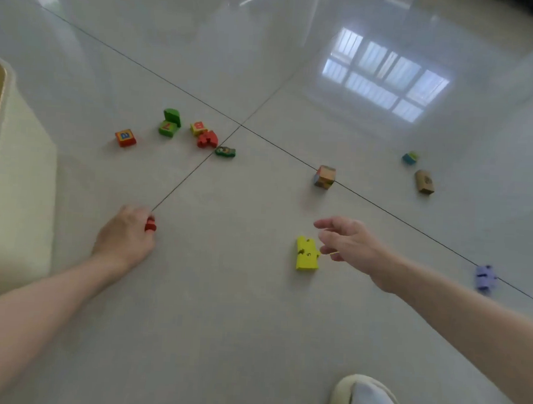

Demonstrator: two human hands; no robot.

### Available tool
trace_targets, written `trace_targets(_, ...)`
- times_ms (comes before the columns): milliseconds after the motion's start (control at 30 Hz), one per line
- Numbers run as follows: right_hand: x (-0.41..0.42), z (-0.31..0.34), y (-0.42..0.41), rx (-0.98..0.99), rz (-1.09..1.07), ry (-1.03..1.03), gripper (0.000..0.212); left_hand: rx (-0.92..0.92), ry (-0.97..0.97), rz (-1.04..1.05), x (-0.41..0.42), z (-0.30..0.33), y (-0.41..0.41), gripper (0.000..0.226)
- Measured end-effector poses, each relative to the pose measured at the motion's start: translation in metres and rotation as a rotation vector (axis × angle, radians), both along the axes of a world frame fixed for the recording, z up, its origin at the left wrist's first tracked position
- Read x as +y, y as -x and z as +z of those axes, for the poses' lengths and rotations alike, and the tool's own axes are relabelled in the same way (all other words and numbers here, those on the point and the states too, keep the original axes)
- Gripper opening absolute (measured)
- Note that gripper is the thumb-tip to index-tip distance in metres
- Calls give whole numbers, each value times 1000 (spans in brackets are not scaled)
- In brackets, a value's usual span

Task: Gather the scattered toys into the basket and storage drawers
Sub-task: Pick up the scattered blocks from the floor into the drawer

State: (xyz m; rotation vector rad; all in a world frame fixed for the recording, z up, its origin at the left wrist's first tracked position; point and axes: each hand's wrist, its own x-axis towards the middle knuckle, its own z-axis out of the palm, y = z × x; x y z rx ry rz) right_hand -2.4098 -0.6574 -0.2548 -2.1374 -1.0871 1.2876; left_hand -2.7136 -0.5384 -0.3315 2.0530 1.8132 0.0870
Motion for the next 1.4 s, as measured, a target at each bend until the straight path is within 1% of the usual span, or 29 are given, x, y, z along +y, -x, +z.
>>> trace_targets(33, -3, -2, -14, -41, -2, 7, 24, -254, 92, 88, -6, 6, -15, 12)
trace_targets(100, -2, -7, -34, -154, 48, 19, 31, -789, 382, 363, -13, 25, -45, 17)
trace_targets(133, -1, -10, -38, -207, 88, 26, 36, -1007, 530, 497, -15, 34, -60, 19)
trace_targets(167, 1, -13, -39, -249, 141, 27, 41, -1171, 639, 590, -18, 44, -73, 20)
trace_targets(233, 6, -22, -30, -316, 279, 13, 54, -1370, 751, 675, -20, 57, -97, 21)
trace_targets(300, 8, -38, -16, -427, 457, 32, 68, -1470, 794, 695, -23, 67, -116, 19)
trace_targets(367, 5, -56, -8, -606, 672, 23, 74, -1533, 830, 691, -28, 74, -133, 26)
trace_targets(400, 3, -62, -7, -670, 750, -7, 72, -1552, 843, 686, -30, 76, -140, 29)
trace_targets(433, 0, -68, -10, -689, 778, -42, 65, -1539, 858, 678, -33, 75, -150, 29)
trace_targets(467, -3, -70, -11, -665, 762, -80, 57, -1500, 858, 669, -36, 74, -156, 27)
trace_targets(567, -14, -68, -27, -481, 574, -138, 39, -1276, 793, 611, -46, 68, -177, 29)
trace_targets(667, -35, -53, -63, -201, 232, -180, 23, -1055, 649, 387, -59, 62, -211, 32)
trace_targets(700, -44, -48, -75, -161, 78, -204, 13, -998, 587, 281, -64, 61, -225, 34)
trace_targets(733, -55, -45, -90, -113, -106, -215, 9, -924, 507, 150, -70, 60, -243, 36)
trace_targets(767, -67, -43, -103, -48, -291, -212, 18, -821, 395, 0, -76, 57, -262, 34)
trace_targets(833, -93, -40, -127, 82, -588, -205, 27, -563, 148, -308, -94, 51, -300, 19)
trace_targets(867, -105, -38, -135, 87, -671, -200, 27, -463, 71, -429, -103, 47, -316, 20)
trace_targets(900, -120, -37, -144, 58, -723, -194, 27, -369, 42, -538, -113, 39, -334, 31)
trace_targets(967, -147, -38, -154, -35, -773, -170, 24, -174, 63, -711, -129, 16, -357, 48)
trace_targets(1000, -161, -39, -158, -97, -784, -175, 21, -87, 69, -777, -135, 5, -363, 49)
trace_targets(1033, -173, -40, -162, -167, -790, -183, 17, -22, 59, -807, -138, -4, -364, 44)
trace_targets(1067, -186, -39, -167, -251, -815, -185, 12, -6, 42, -803, -141, -11, -366, 37)
trace_targets(1100, -197, -38, -172, -329, -843, -175, 11, -31, 37, -747, -141, -15, -365, 31)
trace_targets(1133, -208, -37, -178, -391, -890, -155, 15, -77, 52, -673, -142, -18, -364, 29)
trace_targets(1200, -227, -36, -190, -442, -968, -103, 32, -163, 103, -529, -144, -21, -363, 30)
trace_targets(1267, -240, -36, -200, -449, -956, 8, 51, -263, 146, -457, -145, -22, -362, 24)
trace_targets(1300, -243, -38, -202, -446, -924, 69, 59, -359, 210, -407, -145, -23, -361, 18)
trace_targets(1333, -243, -41, -205, -440, -902, 129, 65, -499, 345, -327, -142, -21, -361, 13)
trace_targets(1400, -240, -50, -209, -439, -873, 210, 74, -837, 710, -100, -136, -10, -355, 20)
